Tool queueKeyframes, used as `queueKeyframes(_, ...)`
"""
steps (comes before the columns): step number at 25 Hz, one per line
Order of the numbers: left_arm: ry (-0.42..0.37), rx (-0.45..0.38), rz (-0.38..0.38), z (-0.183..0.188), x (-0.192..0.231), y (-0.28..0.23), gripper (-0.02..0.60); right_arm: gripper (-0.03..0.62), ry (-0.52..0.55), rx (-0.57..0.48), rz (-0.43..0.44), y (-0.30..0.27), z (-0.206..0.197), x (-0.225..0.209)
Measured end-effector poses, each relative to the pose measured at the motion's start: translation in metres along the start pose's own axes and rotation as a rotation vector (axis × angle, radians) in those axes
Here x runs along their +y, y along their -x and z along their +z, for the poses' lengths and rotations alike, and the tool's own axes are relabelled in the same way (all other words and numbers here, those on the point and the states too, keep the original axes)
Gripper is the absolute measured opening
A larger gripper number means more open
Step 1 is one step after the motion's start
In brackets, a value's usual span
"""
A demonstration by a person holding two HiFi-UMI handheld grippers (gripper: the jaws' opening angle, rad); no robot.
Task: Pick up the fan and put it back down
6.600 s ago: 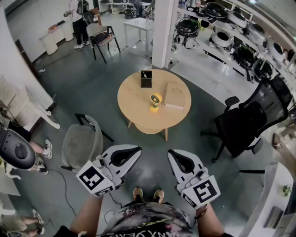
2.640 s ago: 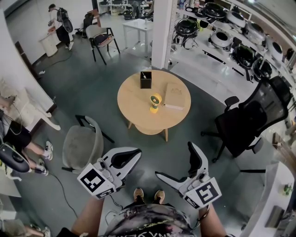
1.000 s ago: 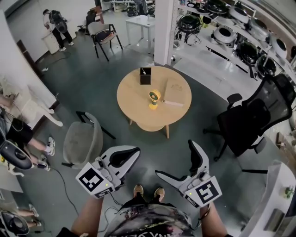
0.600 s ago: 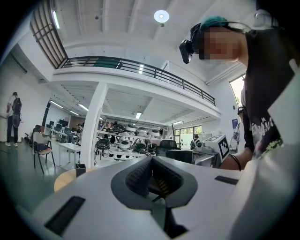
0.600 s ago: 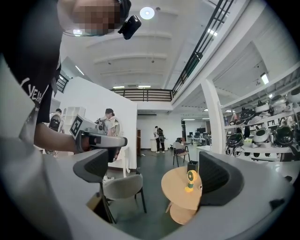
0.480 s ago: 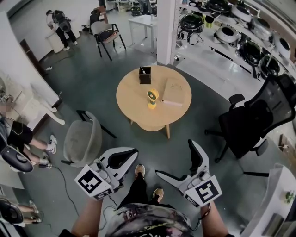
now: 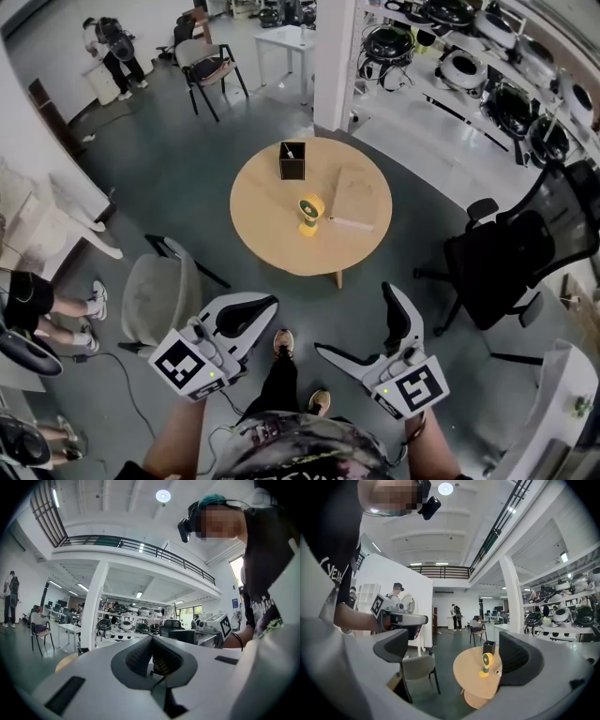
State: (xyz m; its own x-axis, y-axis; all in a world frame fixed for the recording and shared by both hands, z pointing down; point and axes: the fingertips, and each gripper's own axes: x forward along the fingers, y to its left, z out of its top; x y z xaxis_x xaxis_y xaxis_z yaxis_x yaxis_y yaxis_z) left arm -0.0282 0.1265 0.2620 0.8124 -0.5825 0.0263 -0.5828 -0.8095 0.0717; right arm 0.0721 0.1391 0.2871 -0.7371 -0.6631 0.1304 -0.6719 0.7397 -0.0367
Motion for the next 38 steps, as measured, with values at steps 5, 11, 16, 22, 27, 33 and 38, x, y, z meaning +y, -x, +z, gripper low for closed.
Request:
queueKeyframes(5,0.019,0.009,-0.013,-0.004,0.047,-0.018,0.018,0.584,-0.017,0.021,-0.011,-0.039,-0.003,-0.025)
queueKeyframes(11,0.042,0.005,-0.042,-0.001,0.101,-0.037,0.018,0.584,-0.029,0.042,-0.038,-0.084,0.001,-0.055)
queueKeyframes(16,0.05,0.006,-0.074,0.0,0.135,-0.046,0.018,0.584,-0.026,0.049,-0.059,-0.115,0.008,-0.07)
queueKeyframes(22,0.067,-0.008,-0.11,-0.002,0.174,-0.053,0.018,0.584,-0.015,0.069,-0.089,-0.149,0.008,-0.082)
queueKeyframes(27,0.074,-0.008,-0.137,-0.006,0.193,-0.059,0.018,0.584,-0.01,0.072,-0.112,-0.167,0.011,-0.091)
queueKeyframes(33,0.084,-0.005,-0.129,-0.007,0.202,-0.07,0.018,0.584,-0.014,0.071,-0.108,-0.176,0.013,-0.103)
queueKeyframes(38,0.08,-0.01,-0.092,-0.003,0.203,-0.082,0.018,0.584,-0.014,0.058,-0.083,-0.18,0.013,-0.115)
